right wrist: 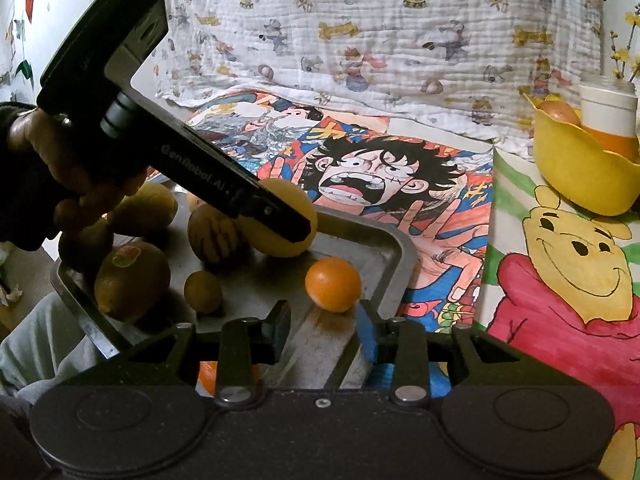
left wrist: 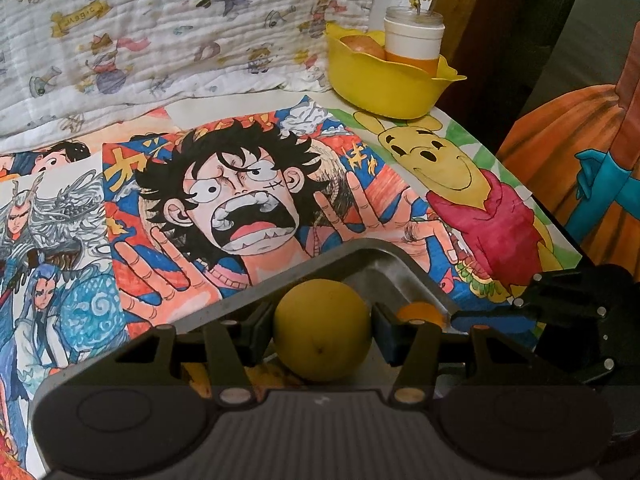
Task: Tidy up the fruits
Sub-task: 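Carry the yellow round fruit and small orange back over the metal tray, then open the right tool to drop the orange while the left tool releases the yellow fruit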
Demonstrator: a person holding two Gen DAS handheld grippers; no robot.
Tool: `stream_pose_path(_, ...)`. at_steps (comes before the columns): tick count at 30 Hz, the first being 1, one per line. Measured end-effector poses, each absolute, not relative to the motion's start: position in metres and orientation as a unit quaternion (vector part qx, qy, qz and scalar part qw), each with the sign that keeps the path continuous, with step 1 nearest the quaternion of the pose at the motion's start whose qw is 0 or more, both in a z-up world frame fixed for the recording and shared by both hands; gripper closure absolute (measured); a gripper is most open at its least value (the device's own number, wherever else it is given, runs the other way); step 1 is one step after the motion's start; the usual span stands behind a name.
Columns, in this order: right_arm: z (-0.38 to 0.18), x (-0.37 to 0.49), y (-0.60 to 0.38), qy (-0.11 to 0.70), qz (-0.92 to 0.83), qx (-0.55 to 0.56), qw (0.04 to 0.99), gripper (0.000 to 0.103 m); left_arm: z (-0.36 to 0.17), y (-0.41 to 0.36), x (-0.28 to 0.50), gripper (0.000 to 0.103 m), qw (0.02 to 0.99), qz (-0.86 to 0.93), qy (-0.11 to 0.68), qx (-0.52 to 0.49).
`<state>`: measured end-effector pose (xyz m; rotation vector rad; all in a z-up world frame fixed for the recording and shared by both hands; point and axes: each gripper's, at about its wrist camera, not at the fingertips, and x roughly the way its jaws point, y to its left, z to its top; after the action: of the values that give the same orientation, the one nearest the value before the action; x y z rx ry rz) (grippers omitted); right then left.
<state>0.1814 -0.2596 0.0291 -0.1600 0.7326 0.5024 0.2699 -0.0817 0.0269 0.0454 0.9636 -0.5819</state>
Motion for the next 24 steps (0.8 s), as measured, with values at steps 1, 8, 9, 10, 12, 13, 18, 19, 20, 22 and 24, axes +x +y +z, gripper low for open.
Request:
stream_pose_path(1,0.029,0.181,-0.260,0.353,0.242,-0.077,0.900,0.061,0.027,-0.082,0.269,0.045,0.846,-0.276,0.456,0.021)
stream_pose_path(8,0.032,0.175,-0.264,0.344,0.236,-0.063,0.906,0.051,0.043,-0.080,0.264,0.043,0.856,-0.279,0.436,0.011)
stream_pose_path(9,0.033,0.173,-0.265,0.342,0.235,-0.060,0.908,0.050,0.045,-0.080,0.263,0.042,0.858,-0.278,0.433,0.010)
stream_pose_path(10,0.034,0.172,-0.265,0.340,0.235,-0.058,0.909,0.047,0.047,-0.078,0.262,0.038,0.860,-0.275,0.430,0.009)
stream_pose_path(12,0.036,0.169,-0.267,0.334,0.233,-0.051,0.912,0.043,0.052,-0.074,0.260,0.031,0.865,-0.268,0.425,0.002)
stream_pose_path(13,0.037,0.167,-0.267,0.331,0.232,-0.048,0.913,0.040,0.054,-0.072,0.258,0.026,0.868,-0.262,0.422,-0.002)
stream_pose_path(18,0.043,0.159,-0.269,0.313,0.228,-0.029,0.921,0.029,0.065,-0.057,0.246,0.015,0.883,-0.240,0.402,-0.027)
stream_pose_path(19,0.045,0.157,-0.270,0.310,0.226,-0.024,0.923,0.027,0.067,-0.054,0.243,0.012,0.886,-0.234,0.399,-0.035)
stream_pose_path(20,0.046,0.156,-0.270,0.306,0.225,-0.019,0.925,0.024,0.069,-0.051,0.240,0.009,0.889,-0.228,0.396,-0.041)
stream_pose_path(22,0.050,0.152,-0.269,0.297,0.223,-0.010,0.929,0.020,0.073,-0.046,0.233,0.006,0.895,-0.215,0.387,-0.051)
stream_pose_path(24,0.053,0.147,-0.269,0.286,0.221,-0.001,0.932,0.017,0.076,-0.041,0.224,0.005,0.902,-0.202,0.377,-0.055)
